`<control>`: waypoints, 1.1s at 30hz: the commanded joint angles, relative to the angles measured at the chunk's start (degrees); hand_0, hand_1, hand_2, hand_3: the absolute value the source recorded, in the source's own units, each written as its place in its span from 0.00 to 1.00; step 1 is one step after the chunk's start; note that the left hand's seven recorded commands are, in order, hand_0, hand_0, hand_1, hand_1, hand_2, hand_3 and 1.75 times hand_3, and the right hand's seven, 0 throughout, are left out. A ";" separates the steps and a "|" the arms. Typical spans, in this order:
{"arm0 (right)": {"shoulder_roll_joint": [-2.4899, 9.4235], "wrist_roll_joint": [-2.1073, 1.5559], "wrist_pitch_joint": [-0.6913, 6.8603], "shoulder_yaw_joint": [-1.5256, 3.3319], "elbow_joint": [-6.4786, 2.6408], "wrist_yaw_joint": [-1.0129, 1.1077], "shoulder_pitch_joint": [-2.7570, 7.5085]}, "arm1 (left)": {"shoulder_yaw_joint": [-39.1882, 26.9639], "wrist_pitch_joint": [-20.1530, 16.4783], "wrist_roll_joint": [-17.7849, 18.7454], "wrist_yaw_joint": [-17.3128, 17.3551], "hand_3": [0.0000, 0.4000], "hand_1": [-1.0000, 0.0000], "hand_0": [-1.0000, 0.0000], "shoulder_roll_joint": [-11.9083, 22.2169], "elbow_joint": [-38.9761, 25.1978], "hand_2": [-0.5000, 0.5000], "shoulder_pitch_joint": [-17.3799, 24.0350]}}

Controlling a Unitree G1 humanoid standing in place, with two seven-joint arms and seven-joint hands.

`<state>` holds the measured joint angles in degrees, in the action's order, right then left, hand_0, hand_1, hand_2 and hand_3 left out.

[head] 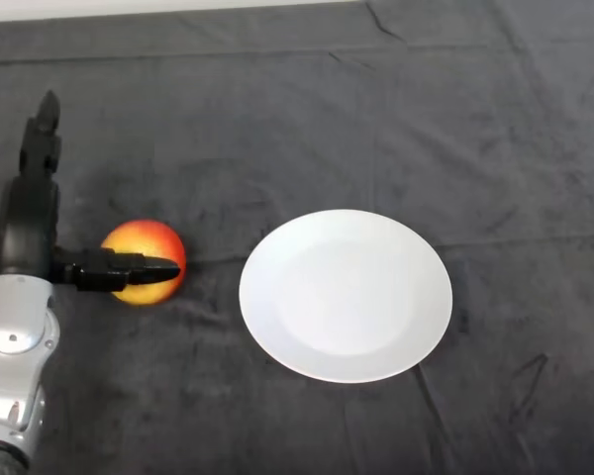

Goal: Move the apple to the plate

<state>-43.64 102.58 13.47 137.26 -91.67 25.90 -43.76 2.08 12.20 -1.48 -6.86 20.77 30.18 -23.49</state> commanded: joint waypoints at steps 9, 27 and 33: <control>-1.06 -0.22 -0.24 0.60 1.97 0.80 -2.70 | 3.25 0.11 0.03 1.31 0.00 1.00 1.00 0.82 2.04 0.50 0.83; -1.06 -0.22 -0.24 0.61 1.97 0.80 -2.70 | 5.70 -0.58 -0.94 2.45 1.00 0.00 0.00 1.58 7.24 0.50 -0.78; -1.06 -0.22 -0.24 0.61 1.97 0.81 -2.70 | 6.47 -1.37 -1.57 2.22 1.00 0.00 0.00 1.73 6.53 0.50 -0.59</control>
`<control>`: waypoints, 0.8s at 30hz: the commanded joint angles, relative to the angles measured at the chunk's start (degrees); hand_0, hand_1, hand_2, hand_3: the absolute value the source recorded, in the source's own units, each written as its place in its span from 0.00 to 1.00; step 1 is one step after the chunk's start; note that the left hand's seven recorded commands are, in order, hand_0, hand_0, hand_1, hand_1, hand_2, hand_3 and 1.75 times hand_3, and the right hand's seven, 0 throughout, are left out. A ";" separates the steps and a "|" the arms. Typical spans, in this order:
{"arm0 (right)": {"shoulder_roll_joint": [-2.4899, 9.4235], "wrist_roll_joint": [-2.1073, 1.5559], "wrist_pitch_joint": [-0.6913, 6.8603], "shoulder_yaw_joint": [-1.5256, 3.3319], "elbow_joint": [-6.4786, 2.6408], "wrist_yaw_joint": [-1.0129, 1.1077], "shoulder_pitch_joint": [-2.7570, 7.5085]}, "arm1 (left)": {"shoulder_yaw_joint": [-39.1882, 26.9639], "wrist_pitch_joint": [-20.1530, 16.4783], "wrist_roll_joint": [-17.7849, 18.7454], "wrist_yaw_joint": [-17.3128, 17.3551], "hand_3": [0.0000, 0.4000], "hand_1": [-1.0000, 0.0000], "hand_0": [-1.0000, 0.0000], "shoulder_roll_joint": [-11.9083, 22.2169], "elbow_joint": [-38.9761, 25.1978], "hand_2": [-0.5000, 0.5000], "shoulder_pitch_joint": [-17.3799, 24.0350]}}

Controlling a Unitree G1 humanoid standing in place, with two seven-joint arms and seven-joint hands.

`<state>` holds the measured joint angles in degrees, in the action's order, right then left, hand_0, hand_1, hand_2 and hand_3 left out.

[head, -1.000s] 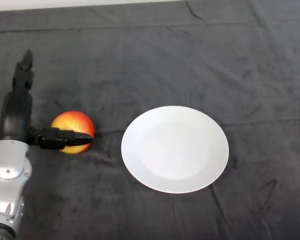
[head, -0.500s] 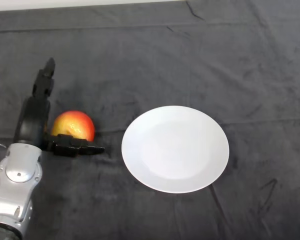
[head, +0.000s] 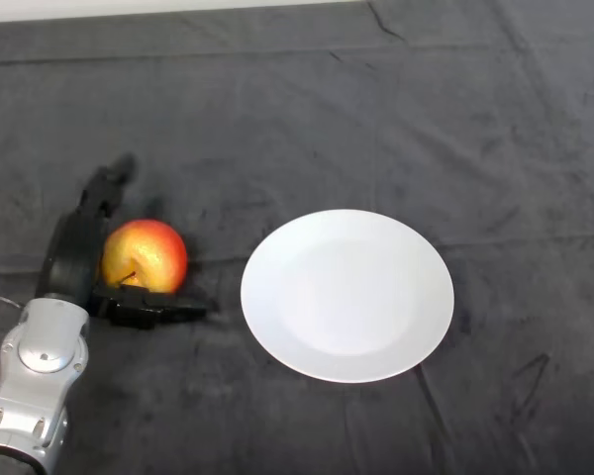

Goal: Move the apple to the plate

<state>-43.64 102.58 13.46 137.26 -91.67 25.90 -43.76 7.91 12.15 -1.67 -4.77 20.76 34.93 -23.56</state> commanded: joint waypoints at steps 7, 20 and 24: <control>-1.06 -0.22 -0.23 0.61 1.97 0.81 -2.70 | 1.27 -1.96 -1.85 0.23 1.00 0.00 0.00 2.21 0.38 0.50 -0.20; -1.06 -0.22 -0.23 0.60 1.98 0.81 -2.70 | 3.40 -8.34 -4.41 -2.60 1.00 0.00 0.00 1.94 -15.16 0.50 2.03; -1.06 -0.22 -0.24 0.60 1.98 0.81 -2.70 | 4.54 -9.73 -5.53 -4.21 1.00 0.00 0.00 1.38 -21.66 0.50 3.38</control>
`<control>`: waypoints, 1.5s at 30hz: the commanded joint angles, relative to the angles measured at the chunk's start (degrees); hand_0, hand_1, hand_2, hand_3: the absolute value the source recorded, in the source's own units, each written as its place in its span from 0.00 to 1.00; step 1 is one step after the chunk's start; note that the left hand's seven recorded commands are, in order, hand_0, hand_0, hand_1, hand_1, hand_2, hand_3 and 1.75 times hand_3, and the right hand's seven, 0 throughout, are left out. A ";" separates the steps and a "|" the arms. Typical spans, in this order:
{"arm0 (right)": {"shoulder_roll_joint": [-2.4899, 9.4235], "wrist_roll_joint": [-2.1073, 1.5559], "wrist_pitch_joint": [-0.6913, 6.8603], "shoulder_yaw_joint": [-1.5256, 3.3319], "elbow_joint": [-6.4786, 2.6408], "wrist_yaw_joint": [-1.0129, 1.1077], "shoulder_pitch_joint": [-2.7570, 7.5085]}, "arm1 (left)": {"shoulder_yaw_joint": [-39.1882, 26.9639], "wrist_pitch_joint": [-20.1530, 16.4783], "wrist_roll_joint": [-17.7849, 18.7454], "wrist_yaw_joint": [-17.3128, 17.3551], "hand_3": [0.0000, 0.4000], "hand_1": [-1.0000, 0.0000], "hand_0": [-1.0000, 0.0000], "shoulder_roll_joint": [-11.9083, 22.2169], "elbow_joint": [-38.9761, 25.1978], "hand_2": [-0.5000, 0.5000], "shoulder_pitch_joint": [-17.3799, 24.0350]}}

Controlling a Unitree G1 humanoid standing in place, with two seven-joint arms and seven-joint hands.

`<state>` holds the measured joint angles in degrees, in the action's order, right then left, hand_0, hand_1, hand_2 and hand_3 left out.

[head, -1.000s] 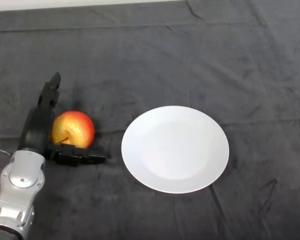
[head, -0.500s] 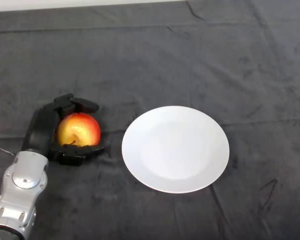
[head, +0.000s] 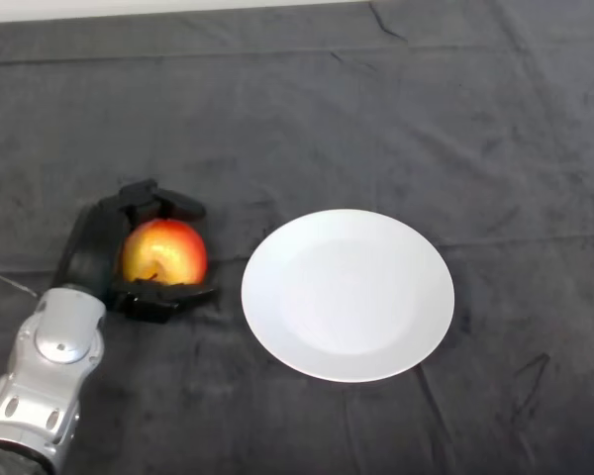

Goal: Move the apple to the plate

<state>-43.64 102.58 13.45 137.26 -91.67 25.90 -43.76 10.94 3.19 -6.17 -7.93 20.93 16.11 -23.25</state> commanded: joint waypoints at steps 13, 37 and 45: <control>-1.06 -0.23 -0.24 0.59 2.00 0.81 -2.71 | 8.24 1.34 -3.69 -5.95 1.00 0.00 0.00 -1.09 -10.54 0.50 5.69; -1.06 -0.22 -0.23 0.60 1.99 0.81 -2.71 | 21.80 3.98 -3.24 -6.29 1.00 0.00 0.00 -1.01 -8.63 0.50 4.96; -1.06 -0.22 -0.23 0.60 1.99 0.81 -2.71 | 24.21 3.90 -3.23 -5.16 1.00 0.00 0.00 -0.20 -7.17 0.50 4.11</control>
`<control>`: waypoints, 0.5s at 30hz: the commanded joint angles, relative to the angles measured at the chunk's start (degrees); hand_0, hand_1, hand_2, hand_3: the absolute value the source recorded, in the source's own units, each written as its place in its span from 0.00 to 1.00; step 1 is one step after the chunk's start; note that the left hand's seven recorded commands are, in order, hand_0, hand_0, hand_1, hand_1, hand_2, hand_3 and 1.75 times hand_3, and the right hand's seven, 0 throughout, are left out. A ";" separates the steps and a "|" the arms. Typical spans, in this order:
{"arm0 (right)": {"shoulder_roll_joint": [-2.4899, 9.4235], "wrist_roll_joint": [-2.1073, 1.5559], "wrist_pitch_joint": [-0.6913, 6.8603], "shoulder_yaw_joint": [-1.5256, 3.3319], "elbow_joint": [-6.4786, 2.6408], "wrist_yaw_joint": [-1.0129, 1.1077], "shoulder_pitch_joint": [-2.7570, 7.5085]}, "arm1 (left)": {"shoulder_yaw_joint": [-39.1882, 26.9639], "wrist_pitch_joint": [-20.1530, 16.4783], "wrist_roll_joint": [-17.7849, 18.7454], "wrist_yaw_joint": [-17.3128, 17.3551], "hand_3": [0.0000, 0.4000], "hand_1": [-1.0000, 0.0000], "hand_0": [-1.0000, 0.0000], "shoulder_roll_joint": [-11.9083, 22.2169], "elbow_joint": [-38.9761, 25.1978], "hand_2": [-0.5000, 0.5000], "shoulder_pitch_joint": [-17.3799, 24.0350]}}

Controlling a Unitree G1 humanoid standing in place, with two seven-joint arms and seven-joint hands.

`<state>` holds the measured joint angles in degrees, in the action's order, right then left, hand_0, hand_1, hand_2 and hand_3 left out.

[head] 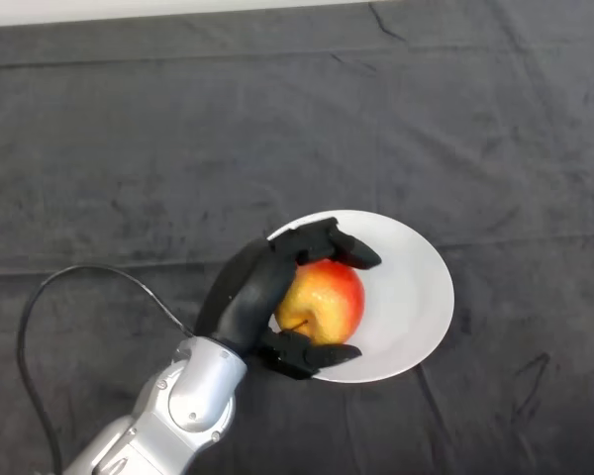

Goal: Move the apple to the plate

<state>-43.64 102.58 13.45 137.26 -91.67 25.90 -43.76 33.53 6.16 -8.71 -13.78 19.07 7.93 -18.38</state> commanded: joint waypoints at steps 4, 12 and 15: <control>-1.06 -0.22 -0.23 0.60 1.99 0.81 -2.71 | 1.99 0.44 -0.65 1.45 1.00 0.80 0.00 2.25 1.03 0.10 -1.22; -1.06 -0.22 -0.23 0.61 1.98 0.81 -2.70 | 1.77 -0.59 -0.59 2.15 0.00 1.00 1.00 3.13 0.35 0.50 -1.74; -1.06 -0.22 -0.23 0.61 1.98 0.81 -2.70 | 1.25 -0.92 -0.37 2.25 0.00 1.00 1.00 3.43 -0.16 0.50 -1.85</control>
<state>-43.64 102.58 13.45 137.25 -91.67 25.90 -43.76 33.62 5.93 -8.67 -11.95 20.41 7.93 -18.67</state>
